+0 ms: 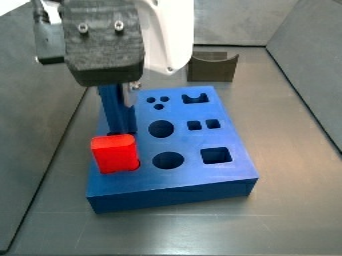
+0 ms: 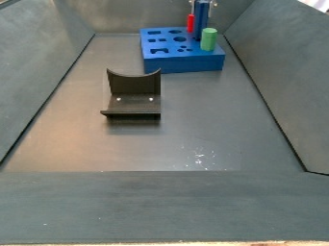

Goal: Pick up the star object. Move up. Place the star object on the fixture. Regrasp the star object. Move to above the board. Insert the star object.
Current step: Insert the star object.

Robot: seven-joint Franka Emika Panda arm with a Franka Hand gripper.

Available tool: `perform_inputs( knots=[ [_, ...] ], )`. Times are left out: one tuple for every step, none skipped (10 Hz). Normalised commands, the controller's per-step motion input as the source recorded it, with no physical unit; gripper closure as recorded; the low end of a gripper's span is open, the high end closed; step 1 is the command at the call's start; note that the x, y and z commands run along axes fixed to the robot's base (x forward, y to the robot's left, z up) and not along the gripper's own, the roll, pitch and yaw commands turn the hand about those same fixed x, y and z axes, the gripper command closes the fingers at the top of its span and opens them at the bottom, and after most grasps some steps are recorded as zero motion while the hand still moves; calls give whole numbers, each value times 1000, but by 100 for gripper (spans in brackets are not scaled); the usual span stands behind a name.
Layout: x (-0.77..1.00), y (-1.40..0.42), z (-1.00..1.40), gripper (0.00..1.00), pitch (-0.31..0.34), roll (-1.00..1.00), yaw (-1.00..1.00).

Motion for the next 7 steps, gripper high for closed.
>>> perform_inputs(
  knots=[
    [-66, -43, -480, 100, -47, 80, 31],
    [-103, -80, -369, 100, -29, 59, 34],
    [-54, -106, -366, 100, -10, 81, 49],
    [-211, -91, -377, 100, -34, 164, 89],
    [-269, -46, -449, 100, -76, 209, 94],
    [-160, 0, -480, 100, -54, 217, 80],
    [3, 0, -557, 100, -46, 110, 131]
  ],
)
